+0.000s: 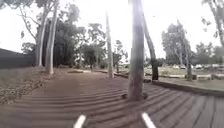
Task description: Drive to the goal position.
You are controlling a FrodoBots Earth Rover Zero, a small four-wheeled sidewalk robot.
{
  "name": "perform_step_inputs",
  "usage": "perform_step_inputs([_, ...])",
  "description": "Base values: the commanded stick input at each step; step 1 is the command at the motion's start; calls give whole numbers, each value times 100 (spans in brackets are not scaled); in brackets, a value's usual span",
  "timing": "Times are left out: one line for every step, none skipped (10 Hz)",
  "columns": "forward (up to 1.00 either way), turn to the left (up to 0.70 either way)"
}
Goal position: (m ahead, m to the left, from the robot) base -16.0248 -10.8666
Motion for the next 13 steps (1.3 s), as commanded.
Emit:
perform_step_inputs([0,0])
perform_step_inputs([0,0])
perform_step_inputs([0,0])
perform_step_inputs([0,0])
perform_step_inputs([0,0])
perform_step_inputs([0,0])
perform_step_inputs([0,0])
perform_step_inputs([10,0])
perform_step_inputs([43,0])
perform_step_inputs([94,0])
perform_step_inputs([99,0])
perform_step_inputs([100,-11])
perform_step_inputs([100,-25])
